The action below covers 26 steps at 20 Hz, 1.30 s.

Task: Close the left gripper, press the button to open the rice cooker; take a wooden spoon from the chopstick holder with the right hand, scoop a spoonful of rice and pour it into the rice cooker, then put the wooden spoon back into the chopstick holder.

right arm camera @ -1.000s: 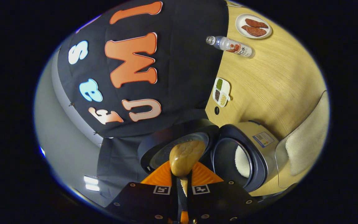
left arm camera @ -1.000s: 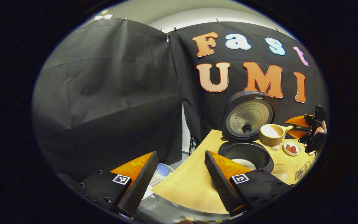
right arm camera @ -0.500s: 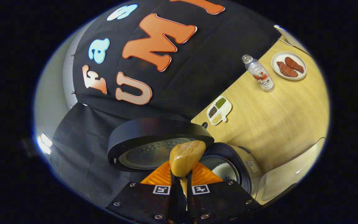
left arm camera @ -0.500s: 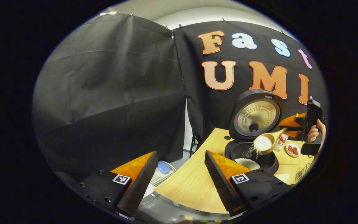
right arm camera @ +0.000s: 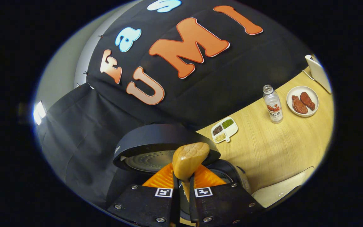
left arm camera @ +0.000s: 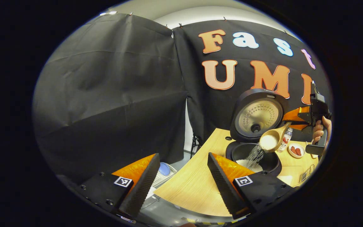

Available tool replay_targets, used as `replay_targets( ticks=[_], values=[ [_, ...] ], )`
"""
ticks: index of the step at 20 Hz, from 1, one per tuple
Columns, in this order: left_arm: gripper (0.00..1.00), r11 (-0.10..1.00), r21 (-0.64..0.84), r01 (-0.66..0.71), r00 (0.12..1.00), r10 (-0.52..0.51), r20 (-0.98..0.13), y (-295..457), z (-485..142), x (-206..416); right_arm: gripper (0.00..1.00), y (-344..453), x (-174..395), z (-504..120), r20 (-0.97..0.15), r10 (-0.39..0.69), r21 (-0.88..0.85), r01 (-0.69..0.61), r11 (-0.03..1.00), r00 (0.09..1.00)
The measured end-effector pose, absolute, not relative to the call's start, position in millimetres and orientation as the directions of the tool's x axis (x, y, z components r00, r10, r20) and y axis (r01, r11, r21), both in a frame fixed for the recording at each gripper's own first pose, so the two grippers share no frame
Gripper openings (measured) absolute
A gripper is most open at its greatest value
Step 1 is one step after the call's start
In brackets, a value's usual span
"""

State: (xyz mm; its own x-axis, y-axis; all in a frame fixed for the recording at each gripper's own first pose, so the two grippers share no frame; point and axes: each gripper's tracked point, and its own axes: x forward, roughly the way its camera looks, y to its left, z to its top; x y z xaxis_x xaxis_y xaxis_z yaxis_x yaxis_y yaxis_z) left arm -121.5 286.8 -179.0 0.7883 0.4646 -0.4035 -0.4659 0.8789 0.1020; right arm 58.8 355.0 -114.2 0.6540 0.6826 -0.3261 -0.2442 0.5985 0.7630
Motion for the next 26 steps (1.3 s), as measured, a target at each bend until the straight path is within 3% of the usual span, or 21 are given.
replay_targets(
  ticks=[26],
  values=[
    [0.98,0.874,0.108,-0.474,0.782,0.474,-0.404,275,-181,-125,0.11,371,51,-60,-0.209,0.685,0.429,-0.564,0.706,0.698]
  ],
)
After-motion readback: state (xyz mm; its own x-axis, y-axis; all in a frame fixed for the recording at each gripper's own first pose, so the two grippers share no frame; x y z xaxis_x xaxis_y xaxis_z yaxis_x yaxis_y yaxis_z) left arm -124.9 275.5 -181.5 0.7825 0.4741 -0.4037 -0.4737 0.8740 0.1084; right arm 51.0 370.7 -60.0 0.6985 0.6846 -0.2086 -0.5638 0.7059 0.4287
